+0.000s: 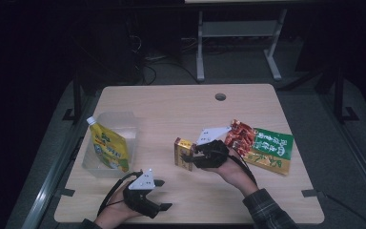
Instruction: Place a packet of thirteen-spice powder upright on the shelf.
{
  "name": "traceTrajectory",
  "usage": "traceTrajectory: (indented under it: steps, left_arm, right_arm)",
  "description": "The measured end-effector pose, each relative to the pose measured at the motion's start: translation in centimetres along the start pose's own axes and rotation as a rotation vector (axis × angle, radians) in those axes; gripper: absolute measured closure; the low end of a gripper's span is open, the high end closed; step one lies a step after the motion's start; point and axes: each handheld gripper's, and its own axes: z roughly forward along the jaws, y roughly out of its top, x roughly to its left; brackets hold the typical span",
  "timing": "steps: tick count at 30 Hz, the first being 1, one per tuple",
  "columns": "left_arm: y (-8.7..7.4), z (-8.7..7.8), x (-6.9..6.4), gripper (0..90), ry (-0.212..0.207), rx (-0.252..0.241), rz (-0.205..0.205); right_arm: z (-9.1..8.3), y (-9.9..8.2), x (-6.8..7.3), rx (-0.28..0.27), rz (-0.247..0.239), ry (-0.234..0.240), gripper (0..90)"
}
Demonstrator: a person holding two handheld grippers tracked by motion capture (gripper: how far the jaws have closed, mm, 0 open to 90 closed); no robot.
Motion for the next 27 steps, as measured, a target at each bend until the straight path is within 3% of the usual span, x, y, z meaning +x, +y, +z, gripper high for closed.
traceTrajectory:
  steps: [7, 11, 18, 27]
  left_arm:
    - [0.0, -0.1, 0.0, 19.8, -0.002, -0.004, -0.002]
    - [-0.1, -0.1, 0.0, 19.8, -0.01, -0.007, -0.011]
    - [0.0, 0.1, -0.2, 19.9, -0.023, -0.008, -0.015]
    - [0.1, 0.0, -0.2, 19.9, -0.041, -0.012, -0.016]
  right_arm:
    - [1.7, 2.2, -0.7, 0.003, -0.036, 0.016, 66.9]
    - [3.0, 3.7, -1.4, 0.001, -0.088, 0.03, 66.9]
    - [5.2, 6.2, -1.9, -0.012, -0.122, 0.092, 66.9]
    - [8.9, 9.0, -1.8, 0.019, -0.174, 0.152, 66.9]
